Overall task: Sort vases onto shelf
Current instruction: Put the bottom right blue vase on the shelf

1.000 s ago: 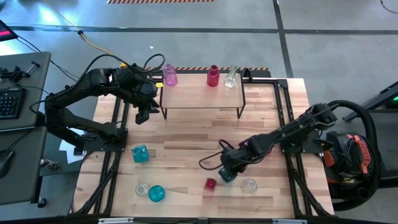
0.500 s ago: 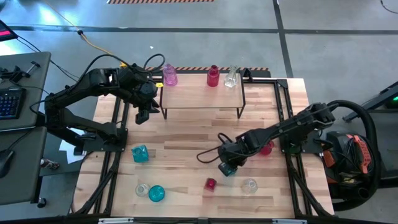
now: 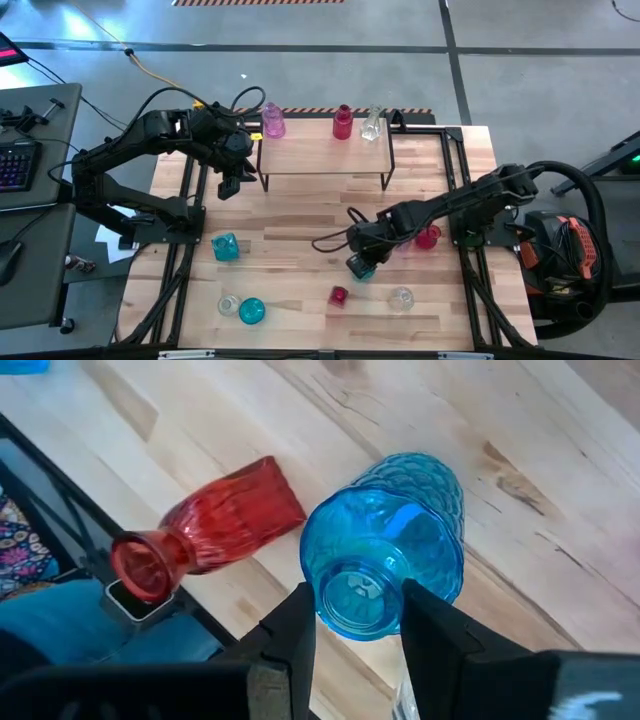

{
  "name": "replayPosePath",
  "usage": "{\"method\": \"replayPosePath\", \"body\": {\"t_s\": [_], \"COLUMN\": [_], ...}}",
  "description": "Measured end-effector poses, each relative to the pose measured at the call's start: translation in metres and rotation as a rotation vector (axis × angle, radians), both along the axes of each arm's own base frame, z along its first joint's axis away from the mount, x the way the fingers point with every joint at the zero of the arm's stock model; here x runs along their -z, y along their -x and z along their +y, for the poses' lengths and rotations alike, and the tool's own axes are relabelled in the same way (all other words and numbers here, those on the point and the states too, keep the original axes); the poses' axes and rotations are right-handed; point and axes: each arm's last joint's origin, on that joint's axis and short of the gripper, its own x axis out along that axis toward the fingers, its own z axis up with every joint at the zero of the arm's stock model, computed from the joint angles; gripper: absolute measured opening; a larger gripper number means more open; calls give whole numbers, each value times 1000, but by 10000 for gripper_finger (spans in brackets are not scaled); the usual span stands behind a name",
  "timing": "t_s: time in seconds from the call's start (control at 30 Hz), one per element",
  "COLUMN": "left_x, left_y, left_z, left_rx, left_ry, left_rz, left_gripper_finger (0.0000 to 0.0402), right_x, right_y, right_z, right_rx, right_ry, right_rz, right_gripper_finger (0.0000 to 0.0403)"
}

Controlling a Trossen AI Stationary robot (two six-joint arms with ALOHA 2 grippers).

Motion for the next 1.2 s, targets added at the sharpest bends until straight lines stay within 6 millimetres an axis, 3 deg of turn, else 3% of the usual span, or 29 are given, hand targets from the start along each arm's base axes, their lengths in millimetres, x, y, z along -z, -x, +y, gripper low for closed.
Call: {"method": "replayPosePath", "body": {"t_s": [0.4, 1.2], "left_x": [0, 0], "left_y": [0, 0], "left_z": [0, 0], "left_rx": [0, 0], "left_ry": [0, 0], "left_rz": [0, 0], "left_gripper_finger": [104, 104], "right_x": [-43, -100], "right_y": [-7, -19], "right_z": [-27, -105], "right_rx": [-17, 1], "right_ry": [49, 121], "right_rz": [-13, -218], "right_gripper_finger": [98, 98]}}
